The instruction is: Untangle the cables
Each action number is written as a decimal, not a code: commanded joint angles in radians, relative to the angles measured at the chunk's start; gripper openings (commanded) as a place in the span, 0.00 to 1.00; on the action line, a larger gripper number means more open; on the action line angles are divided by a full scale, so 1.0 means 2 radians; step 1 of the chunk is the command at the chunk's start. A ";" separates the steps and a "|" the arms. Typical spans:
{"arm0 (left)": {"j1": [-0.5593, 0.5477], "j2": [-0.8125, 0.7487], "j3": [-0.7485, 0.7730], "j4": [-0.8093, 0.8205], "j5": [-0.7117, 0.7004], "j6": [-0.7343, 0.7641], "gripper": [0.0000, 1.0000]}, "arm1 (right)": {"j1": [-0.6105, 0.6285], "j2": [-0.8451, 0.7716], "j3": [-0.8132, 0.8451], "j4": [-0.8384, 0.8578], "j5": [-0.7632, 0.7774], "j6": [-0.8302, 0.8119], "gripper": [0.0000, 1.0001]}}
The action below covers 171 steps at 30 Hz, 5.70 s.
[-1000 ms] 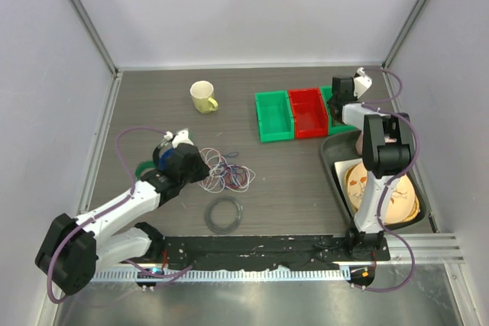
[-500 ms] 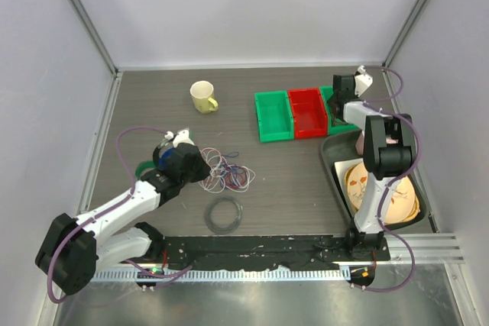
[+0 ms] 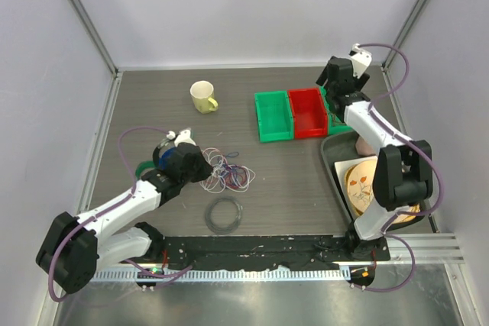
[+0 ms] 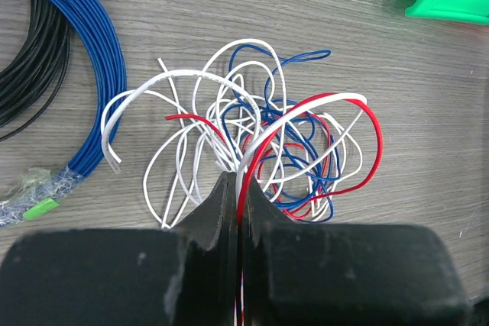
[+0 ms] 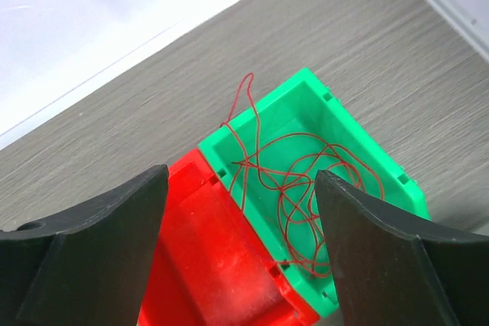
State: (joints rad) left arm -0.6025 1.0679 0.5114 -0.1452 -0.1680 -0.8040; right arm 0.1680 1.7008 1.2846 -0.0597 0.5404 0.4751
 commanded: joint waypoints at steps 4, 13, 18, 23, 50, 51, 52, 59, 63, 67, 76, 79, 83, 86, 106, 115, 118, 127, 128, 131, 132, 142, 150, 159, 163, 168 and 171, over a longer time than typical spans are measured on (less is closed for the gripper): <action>-0.002 0.002 0.018 0.018 0.015 0.005 0.04 | 0.056 -0.125 -0.045 -0.001 0.033 -0.086 0.84; -0.002 -0.013 0.023 0.013 0.017 -0.002 0.02 | 0.144 -0.266 -0.251 0.130 -0.386 -0.135 0.84; -0.002 -0.017 0.034 -0.016 -0.019 -0.014 0.01 | 0.226 -0.261 -0.322 0.194 -0.488 -0.174 0.83; -0.002 -0.013 0.042 -0.027 -0.020 -0.027 0.00 | 0.309 -0.209 -0.338 0.255 -0.486 -0.211 0.82; 0.011 -0.031 0.083 -0.167 -0.214 -0.067 0.00 | 0.330 -0.186 -0.272 0.128 -0.124 -0.108 0.01; 0.017 -0.029 0.089 -0.189 -0.223 -0.070 0.00 | 0.328 -0.220 -0.270 0.091 -0.101 -0.093 0.01; 0.033 -0.028 0.093 -0.197 -0.233 -0.077 0.00 | 0.326 -0.237 -0.272 0.078 -0.071 -0.082 0.01; 0.102 -0.058 0.099 -0.256 -0.277 -0.107 0.00 | 0.296 -0.394 -0.305 -0.020 0.082 -0.021 0.01; 0.141 -0.086 0.099 -0.269 -0.283 -0.106 0.00 | 0.292 -0.467 -0.317 -0.038 0.140 -0.012 0.01; 0.157 -0.097 0.099 -0.266 -0.270 -0.094 0.00 | 0.290 -0.514 -0.319 -0.041 0.105 -0.035 0.01; 0.194 -0.099 0.106 -0.308 -0.301 -0.093 0.00 | 0.290 -0.542 -0.301 -0.084 0.187 -0.034 0.01; 0.206 -0.098 0.103 -0.302 -0.288 -0.093 0.00 | 0.290 -0.547 -0.290 -0.114 0.255 -0.016 0.01; 0.220 -0.095 0.093 -0.290 -0.254 -0.094 0.00 | 0.290 -0.552 -0.296 -0.114 0.288 -0.028 0.01; 0.220 -0.110 0.079 -0.234 -0.165 -0.058 0.24 | 0.290 -0.547 -0.302 -0.072 0.183 -0.079 0.01; 0.022 -0.010 0.114 0.039 0.280 0.087 1.00 | 0.290 -0.414 -0.253 0.045 -0.352 -0.118 0.01; 0.014 0.024 0.119 0.153 0.364 0.119 1.00 | 0.291 -0.393 -0.258 0.077 -0.422 -0.099 0.01; 0.014 0.019 0.114 0.155 0.373 0.202 1.00 | 0.291 -0.395 -0.258 0.087 -0.444 -0.093 0.01; 0.014 0.057 0.152 0.124 0.416 0.292 0.94 | 0.291 -0.404 -0.250 0.088 -0.471 -0.080 0.01; 0.014 0.058 0.152 0.135 0.431 0.286 0.84 | 0.291 -0.405 -0.250 0.086 -0.470 -0.079 0.01; 0.014 0.058 0.142 0.159 0.433 0.273 0.50 | 0.291 -0.409 -0.250 0.083 -0.454 -0.075 0.01; 0.014 0.056 0.137 0.163 0.423 0.266 0.41 | 0.291 -0.410 -0.249 0.079 -0.446 -0.073 0.01; 0.014 -0.035 0.085 0.052 0.047 0.158 0.00 | 0.291 -0.417 -0.215 -0.093 0.085 -0.029 0.01; 0.058 -0.102 0.105 -0.099 -0.187 0.053 0.00 | 0.279 -0.445 -0.205 -0.178 0.306 -0.012 0.01; 0.117 -0.144 0.126 -0.201 -0.242 0.022 0.00 | 0.271 -0.488 -0.207 -0.180 0.291 -0.034 0.01; 0.117 -0.137 0.138 -0.214 -0.257 0.024 0.00 | 0.270 -0.491 -0.209 -0.165 0.273 -0.050 0.01; 0.117 -0.119 0.149 -0.216 -0.233 0.057 0.00 | 0.270 -0.494 -0.213 -0.142 0.221 -0.101 0.01; 0.117 -0.111 0.131 -0.100 -0.009 0.114 0.00 | 0.270 -0.485 -0.230 -0.091 -0.028 -0.178 0.09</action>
State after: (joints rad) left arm -0.3992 0.8310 0.7830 -0.4915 -0.4465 -0.7158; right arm 0.7338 0.7464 0.8261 -0.3569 0.8448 0.3374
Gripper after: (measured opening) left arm 0.022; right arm 0.033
